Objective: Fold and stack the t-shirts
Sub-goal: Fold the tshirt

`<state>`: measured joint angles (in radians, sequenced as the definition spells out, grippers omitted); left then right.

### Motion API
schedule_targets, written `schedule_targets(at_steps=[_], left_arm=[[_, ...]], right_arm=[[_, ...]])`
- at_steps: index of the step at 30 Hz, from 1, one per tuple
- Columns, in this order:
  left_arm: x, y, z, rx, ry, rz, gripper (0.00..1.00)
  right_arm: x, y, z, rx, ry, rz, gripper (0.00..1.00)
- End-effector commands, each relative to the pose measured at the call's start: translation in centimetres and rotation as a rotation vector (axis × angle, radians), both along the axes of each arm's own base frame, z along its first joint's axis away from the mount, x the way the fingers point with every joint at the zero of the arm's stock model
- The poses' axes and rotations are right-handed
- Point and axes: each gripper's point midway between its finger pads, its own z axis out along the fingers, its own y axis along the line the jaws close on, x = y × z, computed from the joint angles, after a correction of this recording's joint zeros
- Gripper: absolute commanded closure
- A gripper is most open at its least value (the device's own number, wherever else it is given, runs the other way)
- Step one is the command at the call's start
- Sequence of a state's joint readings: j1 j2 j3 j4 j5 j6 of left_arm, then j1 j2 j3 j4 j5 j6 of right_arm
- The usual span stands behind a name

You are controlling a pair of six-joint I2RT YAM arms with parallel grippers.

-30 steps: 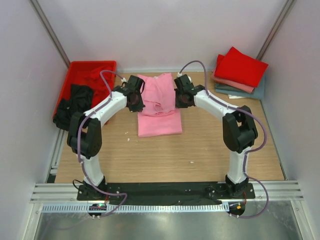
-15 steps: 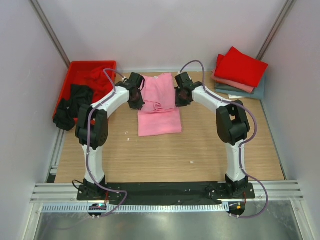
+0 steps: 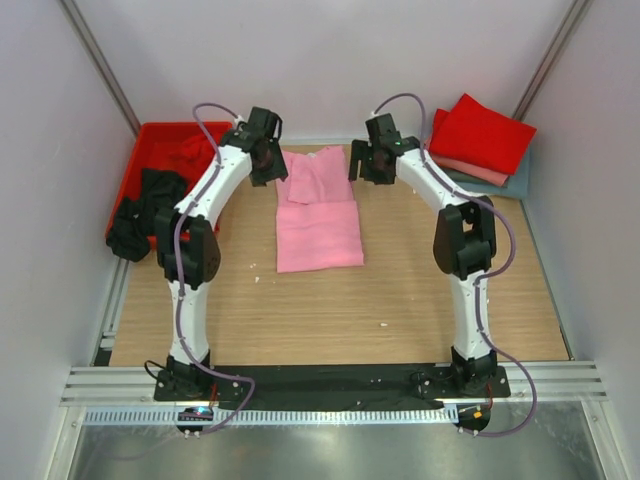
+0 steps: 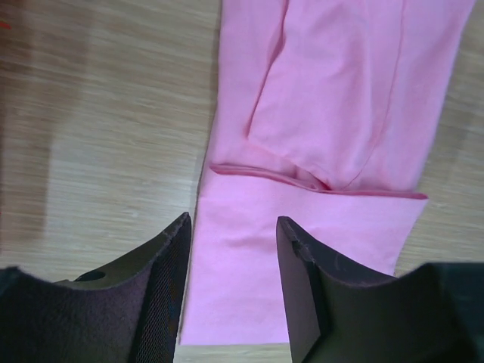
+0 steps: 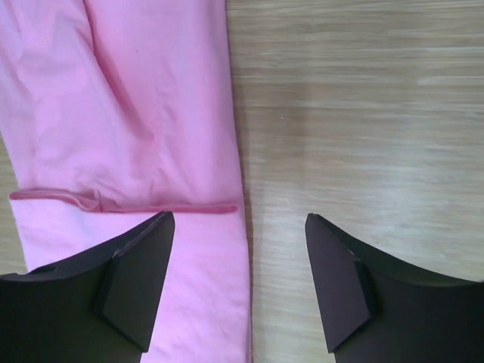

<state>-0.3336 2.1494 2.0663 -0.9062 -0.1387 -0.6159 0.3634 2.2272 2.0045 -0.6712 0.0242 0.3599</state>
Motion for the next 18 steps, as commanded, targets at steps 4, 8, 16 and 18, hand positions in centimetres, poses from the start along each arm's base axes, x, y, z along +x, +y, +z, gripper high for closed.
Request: schedule_targets(at_steps=[4, 8, 16, 18], left_arm=[[-6.2, 1.1, 2.3, -0.002, -0.015, -0.015, 0.52], [-10.3, -1.5, 0.7, -0.101, -0.041, -0.081, 0.54], [-15.5, -2.6, -3.8, -0.176, 0.0, -0.098, 0.57], [-15.8, -2.7, -4.5, -0.175, 0.01, -0.102, 0.58]], right_arm=[[-6.5, 0.6, 7.0, 0.176, -0.086, 0.092, 0.3], [-13.8, 2.5, 2.3, 0.318, 0.056, 0.209, 0.53], [-18.4, 3.9, -2.1, 0.429, 0.177, 0.315, 0.84], [-18.7, 3.9, -3.2, 0.428, 0.201, 0.319, 0.87]])
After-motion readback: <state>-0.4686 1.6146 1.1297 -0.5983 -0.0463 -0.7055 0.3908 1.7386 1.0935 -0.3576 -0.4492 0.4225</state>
